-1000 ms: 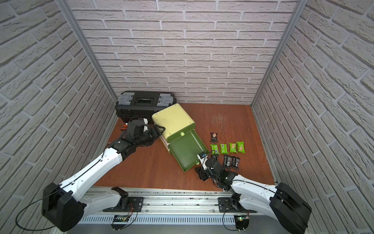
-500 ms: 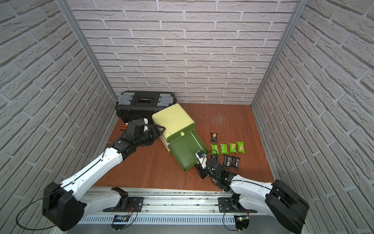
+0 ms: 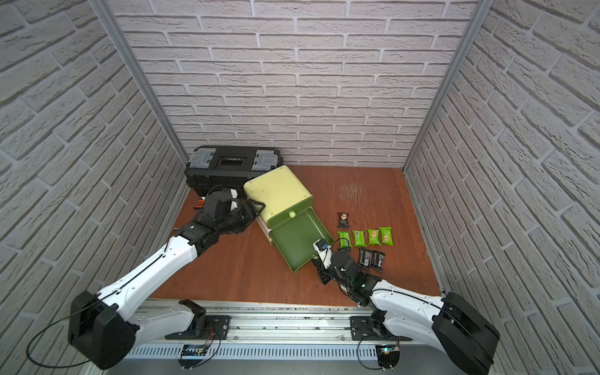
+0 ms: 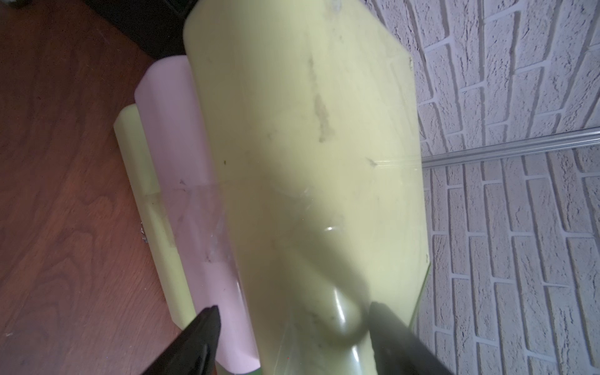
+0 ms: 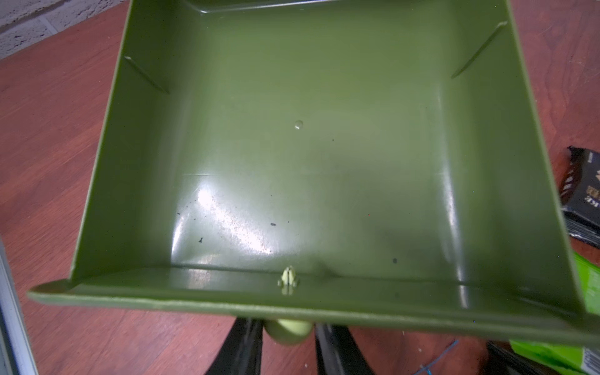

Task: Take the cookies out of the drawer
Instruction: Close the drawer of the storage box.

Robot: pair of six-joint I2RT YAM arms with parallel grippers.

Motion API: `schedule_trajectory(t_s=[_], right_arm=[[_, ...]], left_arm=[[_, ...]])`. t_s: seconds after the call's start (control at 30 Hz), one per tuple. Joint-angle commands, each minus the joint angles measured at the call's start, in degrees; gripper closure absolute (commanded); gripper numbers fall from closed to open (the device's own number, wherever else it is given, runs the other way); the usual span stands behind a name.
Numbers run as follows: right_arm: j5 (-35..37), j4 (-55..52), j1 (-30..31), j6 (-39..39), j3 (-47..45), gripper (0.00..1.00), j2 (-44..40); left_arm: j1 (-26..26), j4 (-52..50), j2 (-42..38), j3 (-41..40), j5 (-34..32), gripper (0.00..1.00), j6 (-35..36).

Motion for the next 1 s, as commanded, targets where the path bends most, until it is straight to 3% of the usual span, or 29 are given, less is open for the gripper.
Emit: schedule_trajectory(t_s=[0.0, 0.53, 0.97], right_arm=[[0.6, 7.0, 0.4, -0.5, 4.3, 0.85, 0.0], [2.5, 9.7, 0.8, 5.7, 14.4, 0.88, 11.2], [11.2, 2.4, 5.6, 12.8, 24.0, 0.92, 14.9]], left_arm=[[0.3, -2.2, 1.5, -0.3, -0.1, 0.24, 0.3], [0.3, -2.6, 1.8, -0.8, -0.1, 0.27, -0.1], [0.2, -2.6, 1.4, -1.6, -0.3, 0.28, -0.5]])
